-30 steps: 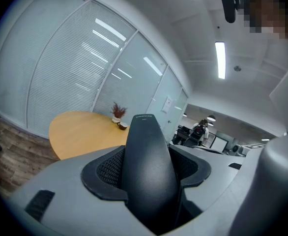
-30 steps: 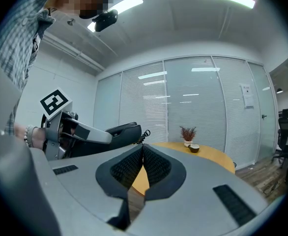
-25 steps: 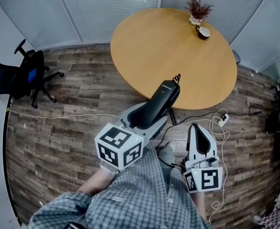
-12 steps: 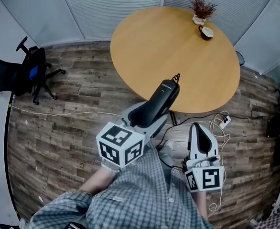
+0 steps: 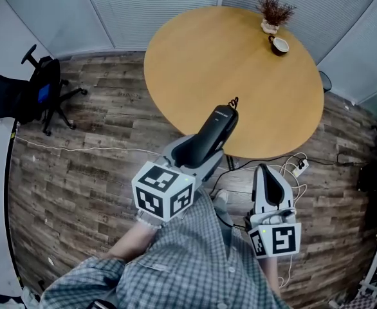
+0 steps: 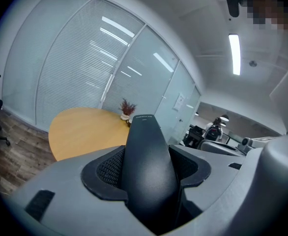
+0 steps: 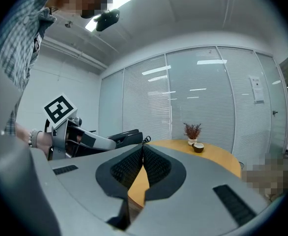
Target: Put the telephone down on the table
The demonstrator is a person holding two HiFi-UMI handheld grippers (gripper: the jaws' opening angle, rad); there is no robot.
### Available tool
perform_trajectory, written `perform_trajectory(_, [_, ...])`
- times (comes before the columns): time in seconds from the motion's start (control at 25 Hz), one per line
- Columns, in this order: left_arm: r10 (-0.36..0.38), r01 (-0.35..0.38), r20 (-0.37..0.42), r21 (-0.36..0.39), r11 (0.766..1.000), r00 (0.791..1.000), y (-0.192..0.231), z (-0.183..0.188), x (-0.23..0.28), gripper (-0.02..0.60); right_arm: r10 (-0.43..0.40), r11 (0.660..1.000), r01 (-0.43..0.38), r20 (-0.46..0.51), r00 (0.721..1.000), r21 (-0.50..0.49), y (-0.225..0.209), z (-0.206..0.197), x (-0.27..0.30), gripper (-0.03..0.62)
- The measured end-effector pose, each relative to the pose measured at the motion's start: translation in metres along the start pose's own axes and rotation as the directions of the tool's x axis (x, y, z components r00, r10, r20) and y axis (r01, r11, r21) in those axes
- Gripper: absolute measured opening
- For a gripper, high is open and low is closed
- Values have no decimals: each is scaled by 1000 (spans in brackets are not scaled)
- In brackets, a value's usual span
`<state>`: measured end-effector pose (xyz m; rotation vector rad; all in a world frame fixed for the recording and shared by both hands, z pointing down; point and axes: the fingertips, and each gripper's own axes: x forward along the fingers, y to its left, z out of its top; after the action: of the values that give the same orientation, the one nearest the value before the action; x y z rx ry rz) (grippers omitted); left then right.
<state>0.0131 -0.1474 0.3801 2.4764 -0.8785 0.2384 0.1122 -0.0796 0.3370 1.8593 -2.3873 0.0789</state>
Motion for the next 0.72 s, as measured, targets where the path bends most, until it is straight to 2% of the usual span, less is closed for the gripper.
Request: perform_trajectory(0.72, [106, -107, -53, -25, 994, 993, 10, -12, 84, 281, 48, 999, -47, -41, 998, 15, -63, -12, 17, 9])
